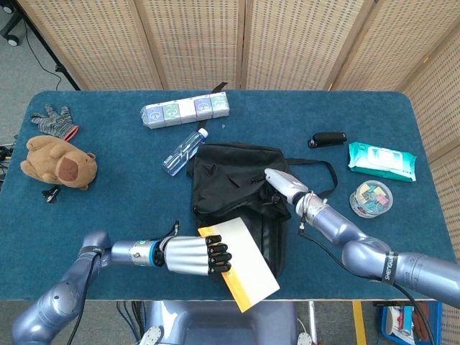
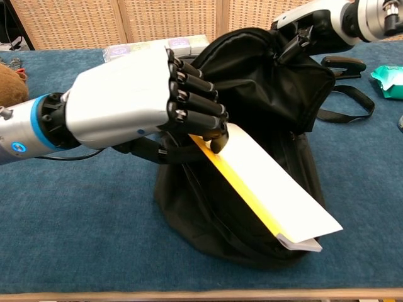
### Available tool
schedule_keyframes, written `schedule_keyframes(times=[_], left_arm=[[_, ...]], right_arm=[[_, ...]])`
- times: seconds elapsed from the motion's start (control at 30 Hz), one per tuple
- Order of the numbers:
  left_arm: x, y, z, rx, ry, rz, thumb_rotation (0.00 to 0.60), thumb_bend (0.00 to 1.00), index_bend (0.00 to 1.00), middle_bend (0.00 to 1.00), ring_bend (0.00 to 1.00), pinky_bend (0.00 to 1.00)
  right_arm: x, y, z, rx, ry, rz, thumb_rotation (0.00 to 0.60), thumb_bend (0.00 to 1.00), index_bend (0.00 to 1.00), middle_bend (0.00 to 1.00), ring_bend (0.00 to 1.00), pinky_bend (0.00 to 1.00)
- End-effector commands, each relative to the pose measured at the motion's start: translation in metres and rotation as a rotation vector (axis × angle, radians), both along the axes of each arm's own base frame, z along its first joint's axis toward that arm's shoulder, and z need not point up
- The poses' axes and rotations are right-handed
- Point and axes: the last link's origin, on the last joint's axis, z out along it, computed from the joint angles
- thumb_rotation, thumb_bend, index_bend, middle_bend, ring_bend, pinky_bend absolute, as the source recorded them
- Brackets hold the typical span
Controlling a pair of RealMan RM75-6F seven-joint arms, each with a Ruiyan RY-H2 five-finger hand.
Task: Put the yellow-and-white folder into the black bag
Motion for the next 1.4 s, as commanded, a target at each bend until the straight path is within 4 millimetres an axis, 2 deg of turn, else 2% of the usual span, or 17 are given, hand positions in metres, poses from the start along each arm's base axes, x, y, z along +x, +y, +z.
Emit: schedule_keyframes(times=[0.03, 0.3, 0.63, 0.87, 0.97, 1.0, 1.07, 1.13, 1.23, 1.4], left_arm=[[0.008, 0.009, -0.008, 0.026, 0.053, 0.0, 0.6, 0.43, 0.83, 0.65, 0.57, 0.72], [0.015, 0.026, -0.018, 0.115, 0.168, -0.022, 0.6, 0.43, 0.83, 0.64, 0.56, 0.72], [0.0, 0.046, -0.023, 0.228, 0.294, 0.046, 0.6, 0.43, 0.83, 0.64, 0.55, 0.72], [-0.002, 0.06, -0.027, 0.307, 0.33, 0.123, 0.6, 0.43, 0.83, 0.64, 0.53, 0.72], [-0.003, 0.064, -0.032, 0.339, 0.341, 0.163, 0.6, 0.42, 0.82, 0.62, 0.5, 0.72], [-0.003, 0.064, -0.034, 0.346, 0.343, 0.175, 0.6, 0.42, 0.8, 0.59, 0.48, 0.72], [-0.004, 0.064, -0.036, 0.348, 0.348, 0.183, 0.6, 0.38, 0.69, 0.5, 0.41, 0.72], [-0.005, 0.063, -0.037, 0.336, 0.351, 0.194, 0.6, 0.32, 0.52, 0.35, 0.33, 0.69], [-0.007, 0.063, -0.036, 0.32, 0.349, 0.199, 0.6, 0.24, 0.33, 0.2, 0.26, 0.68], [-0.012, 0.06, -0.032, 0.298, 0.34, 0.203, 0.6, 0.11, 0.14, 0.08, 0.22, 0.68]], right_arm=[[-0.003, 0.0, 0.006, 0.006, -0.006, -0.008, 0.6, 0.81, 0.56, 0.51, 0.42, 0.57], [-0.008, 0.003, 0.013, 0.044, -0.001, -0.01, 0.6, 0.81, 0.57, 0.52, 0.42, 0.57], [-0.014, 0.006, 0.018, 0.074, 0.006, -0.01, 0.6, 0.81, 0.57, 0.52, 0.43, 0.57], [-0.016, 0.006, 0.021, 0.082, 0.011, -0.004, 0.6, 0.81, 0.57, 0.52, 0.43, 0.57], [-0.017, 0.005, 0.022, 0.081, 0.012, -0.005, 0.6, 0.81, 0.57, 0.53, 0.43, 0.57], [-0.018, 0.005, 0.022, 0.082, 0.014, -0.005, 0.6, 0.81, 0.57, 0.53, 0.43, 0.57], [-0.019, 0.005, 0.022, 0.083, 0.015, -0.005, 0.6, 0.81, 0.57, 0.53, 0.43, 0.57], [-0.02, 0.006, 0.021, 0.083, 0.015, -0.007, 0.6, 0.81, 0.57, 0.53, 0.43, 0.57], [-0.021, 0.005, 0.02, 0.082, 0.015, -0.01, 0.6, 0.81, 0.57, 0.53, 0.43, 0.57], [-0.022, 0.005, 0.019, 0.08, 0.016, -0.009, 0.6, 0.81, 0.57, 0.53, 0.43, 0.57]])
